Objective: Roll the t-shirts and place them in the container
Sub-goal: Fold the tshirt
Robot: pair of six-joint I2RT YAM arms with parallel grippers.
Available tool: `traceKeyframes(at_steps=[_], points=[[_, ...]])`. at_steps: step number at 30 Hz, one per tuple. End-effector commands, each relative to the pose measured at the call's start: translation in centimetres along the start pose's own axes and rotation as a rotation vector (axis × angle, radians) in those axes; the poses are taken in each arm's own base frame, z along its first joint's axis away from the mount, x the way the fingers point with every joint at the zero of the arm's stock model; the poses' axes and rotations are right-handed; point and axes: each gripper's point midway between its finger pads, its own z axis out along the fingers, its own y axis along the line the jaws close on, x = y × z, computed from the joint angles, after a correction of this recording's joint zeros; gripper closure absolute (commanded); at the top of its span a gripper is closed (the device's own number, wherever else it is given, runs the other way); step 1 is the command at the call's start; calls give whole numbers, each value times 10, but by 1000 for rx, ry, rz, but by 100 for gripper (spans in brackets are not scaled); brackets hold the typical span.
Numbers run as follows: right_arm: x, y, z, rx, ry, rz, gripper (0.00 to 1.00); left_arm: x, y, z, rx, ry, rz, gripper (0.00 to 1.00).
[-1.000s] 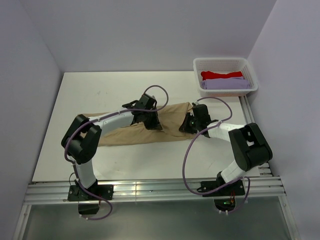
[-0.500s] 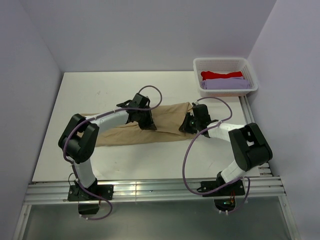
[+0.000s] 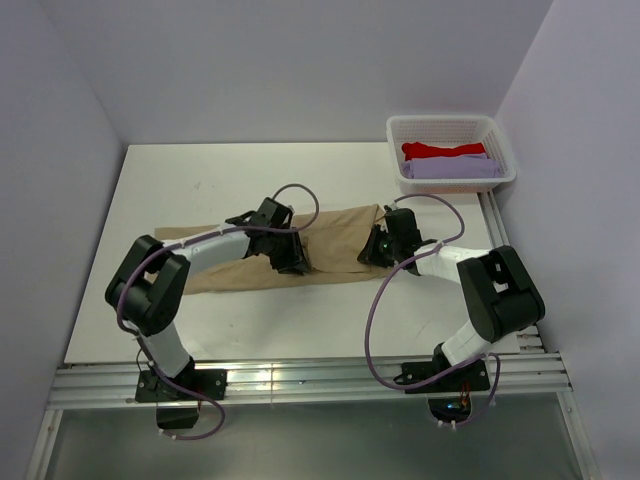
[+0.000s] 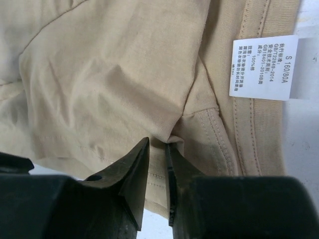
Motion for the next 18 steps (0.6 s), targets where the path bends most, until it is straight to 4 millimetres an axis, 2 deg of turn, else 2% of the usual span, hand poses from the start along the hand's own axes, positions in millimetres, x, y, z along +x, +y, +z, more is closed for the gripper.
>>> traceKeyframes(at_steps=[1,3,8,9,12,16,18], points=[[-10,-7,-3,34,-41,-7,73,-1,-9,-20,26,-52,40,65],[-10,-7,-4,36,-44,-6,71,-5,-5,-30,-4,-77,52,58],[-18,-1,-16,23,-82,-14,64,-30,-2,-44,-23,-149,60,56],[-18,-1,-19,26,-83,-14,62,-37,-7,-46,-19,-171,67,55],[-20,1,-27,26,-95,-15,58,-43,-11,-42,-6,-180,67,55],[-13,0,-28,24,-67,-9,58,-51,-12,-34,-9,-192,61,55],[-5,-7,-29,53,-45,-1,58,-51,-15,-30,7,-187,62,55]])
